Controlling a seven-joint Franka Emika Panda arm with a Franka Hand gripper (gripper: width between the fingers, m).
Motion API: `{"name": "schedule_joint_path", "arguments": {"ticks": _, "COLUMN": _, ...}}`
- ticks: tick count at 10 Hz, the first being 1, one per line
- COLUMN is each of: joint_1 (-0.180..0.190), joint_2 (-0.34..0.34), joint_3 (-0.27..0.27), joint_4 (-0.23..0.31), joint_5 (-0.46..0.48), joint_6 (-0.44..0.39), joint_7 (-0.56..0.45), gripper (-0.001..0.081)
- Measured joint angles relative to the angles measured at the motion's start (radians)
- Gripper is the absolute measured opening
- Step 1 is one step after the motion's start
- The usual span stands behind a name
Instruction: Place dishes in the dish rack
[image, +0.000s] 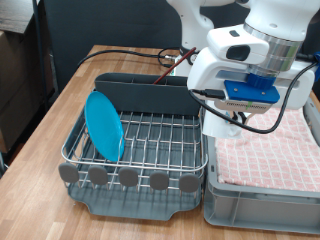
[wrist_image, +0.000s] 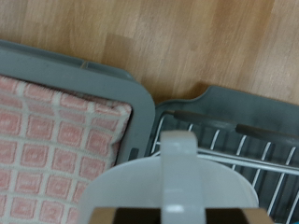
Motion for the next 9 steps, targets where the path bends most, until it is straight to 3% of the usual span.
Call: {"name": "schedule_joint_path", "arguments": {"ticks": 9, "joint_1": -0.063, "joint_2": 0.161, "joint_3": -0.012, "joint_4": 0.131, "joint_5": 0.034, "joint_6": 0.043, "joint_7": -0.084, "gripper": 0.0072}}
